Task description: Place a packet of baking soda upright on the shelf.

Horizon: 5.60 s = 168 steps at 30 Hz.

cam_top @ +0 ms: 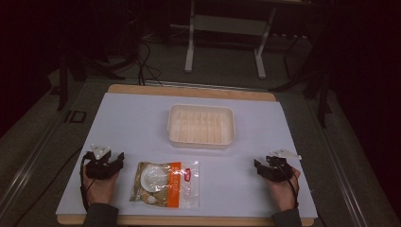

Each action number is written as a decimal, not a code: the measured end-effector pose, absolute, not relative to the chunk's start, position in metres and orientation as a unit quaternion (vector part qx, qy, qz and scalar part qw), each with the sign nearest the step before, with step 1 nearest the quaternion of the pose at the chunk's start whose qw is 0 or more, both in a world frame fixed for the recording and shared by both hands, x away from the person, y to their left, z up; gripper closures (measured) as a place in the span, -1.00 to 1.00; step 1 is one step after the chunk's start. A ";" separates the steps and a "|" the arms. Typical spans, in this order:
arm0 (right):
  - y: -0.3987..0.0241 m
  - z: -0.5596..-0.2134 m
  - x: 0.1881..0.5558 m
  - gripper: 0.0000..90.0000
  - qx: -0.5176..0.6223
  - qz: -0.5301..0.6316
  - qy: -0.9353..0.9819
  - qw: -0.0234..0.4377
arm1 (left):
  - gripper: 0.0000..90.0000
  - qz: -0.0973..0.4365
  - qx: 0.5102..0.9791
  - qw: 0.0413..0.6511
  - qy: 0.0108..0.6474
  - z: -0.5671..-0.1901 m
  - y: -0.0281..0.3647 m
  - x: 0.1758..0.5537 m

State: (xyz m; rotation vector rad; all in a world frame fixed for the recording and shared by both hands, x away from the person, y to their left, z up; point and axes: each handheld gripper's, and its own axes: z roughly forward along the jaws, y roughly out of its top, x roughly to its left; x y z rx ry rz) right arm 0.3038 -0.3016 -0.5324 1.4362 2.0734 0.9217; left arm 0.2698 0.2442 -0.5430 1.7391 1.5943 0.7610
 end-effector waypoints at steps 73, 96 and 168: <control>-0.116 -0.547 0.317 -0.37 0.320 0.407 0.855 0.015 | 0.16 0.274 0.691 0.346 0.572 -0.551 0.243 0.277; -0.133 -0.546 0.305 -0.12 0.334 0.420 0.843 -0.039 | 0.15 0.277 0.691 0.345 0.572 -0.550 0.242 0.276; -0.077 -0.474 0.282 1.00 0.304 0.435 0.836 -0.138 | 0.14 0.278 0.694 0.345 0.568 -0.550 0.241 0.276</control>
